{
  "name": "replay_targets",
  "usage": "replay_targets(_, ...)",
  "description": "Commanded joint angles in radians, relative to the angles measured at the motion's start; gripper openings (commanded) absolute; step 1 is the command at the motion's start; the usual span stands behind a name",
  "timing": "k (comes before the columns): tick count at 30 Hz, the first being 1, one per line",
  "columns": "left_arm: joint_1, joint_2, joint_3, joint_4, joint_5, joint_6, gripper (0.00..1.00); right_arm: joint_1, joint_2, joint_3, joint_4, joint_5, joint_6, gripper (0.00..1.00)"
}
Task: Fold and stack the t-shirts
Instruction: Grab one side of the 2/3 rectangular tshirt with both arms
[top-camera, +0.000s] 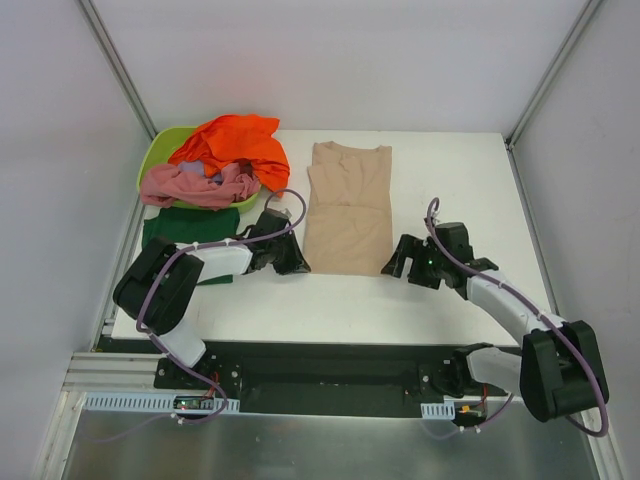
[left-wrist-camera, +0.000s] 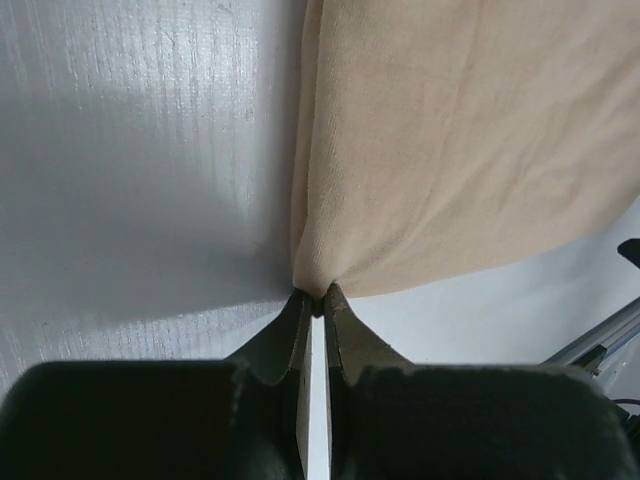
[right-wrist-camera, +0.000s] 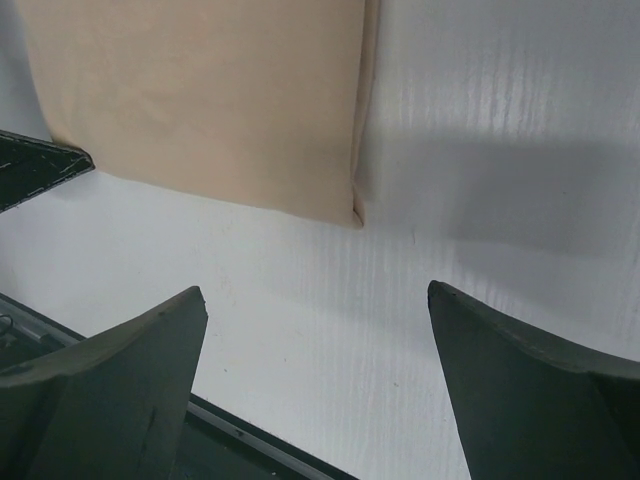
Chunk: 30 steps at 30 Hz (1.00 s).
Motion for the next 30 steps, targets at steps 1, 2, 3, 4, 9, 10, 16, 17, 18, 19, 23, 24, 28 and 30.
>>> replay_targets(1,-0.010,-0.026,-0.044,-0.024,-0.075,0.033,0.00,-0.001,0.045,0.021,-0.012,-0.013,-0.018,0.92)
replay_targets(2,-0.010,-0.026,-0.045,-0.023,-0.070,0.032,0.00,-0.001,0.068,0.028,-0.007,-0.031,-0.018,0.90)
replay_targets(3,-0.008,-0.023,-0.047,-0.023,-0.060,0.033,0.00,0.002,0.088,0.034,0.002,-0.052,-0.020,0.89)
replay_targets(4,-0.010,-0.015,-0.045,-0.020,-0.050,0.030,0.00,0.002,0.106,0.040,0.010,-0.065,-0.015,0.87)
replay_targets(9,-0.010,0.005,-0.051,-0.004,-0.024,0.023,0.00,0.007,0.189,0.048,0.074,-0.024,0.038,0.77)
replay_targets(10,-0.010,0.005,-0.054,-0.003,-0.024,0.023,0.00,0.010,0.203,0.049,0.082,-0.002,0.049,0.75)
replay_targets(16,-0.010,0.005,-0.059,0.002,-0.024,0.024,0.00,0.014,0.269,0.040,0.119,0.036,0.095,0.53)
replay_targets(17,-0.010,0.005,-0.058,0.002,-0.026,0.024,0.00,0.014,0.277,0.040,0.122,0.036,0.097,0.52)
replay_targets(18,-0.010,0.007,-0.058,0.002,-0.026,0.024,0.00,0.016,0.287,0.041,0.123,0.038,0.097,0.52)
replay_targets(19,-0.010,0.008,-0.058,0.000,-0.026,0.024,0.00,0.017,0.298,0.043,0.123,0.040,0.095,0.51)
replay_targets(23,-0.010,0.013,-0.058,0.002,-0.024,0.026,0.00,0.017,0.349,0.045,0.140,0.058,0.106,0.39)
replay_targets(24,-0.010,0.013,-0.059,0.002,-0.023,0.026,0.00,0.017,0.358,0.046,0.142,0.053,0.110,0.36)
replay_targets(28,-0.010,0.001,-0.070,0.002,-0.032,0.024,0.00,0.020,0.358,0.038,0.146,0.003,0.110,0.14)
replay_targets(30,-0.008,-0.013,-0.073,-0.003,-0.027,0.032,0.00,0.022,0.338,0.020,0.149,-0.011,0.110,0.04)
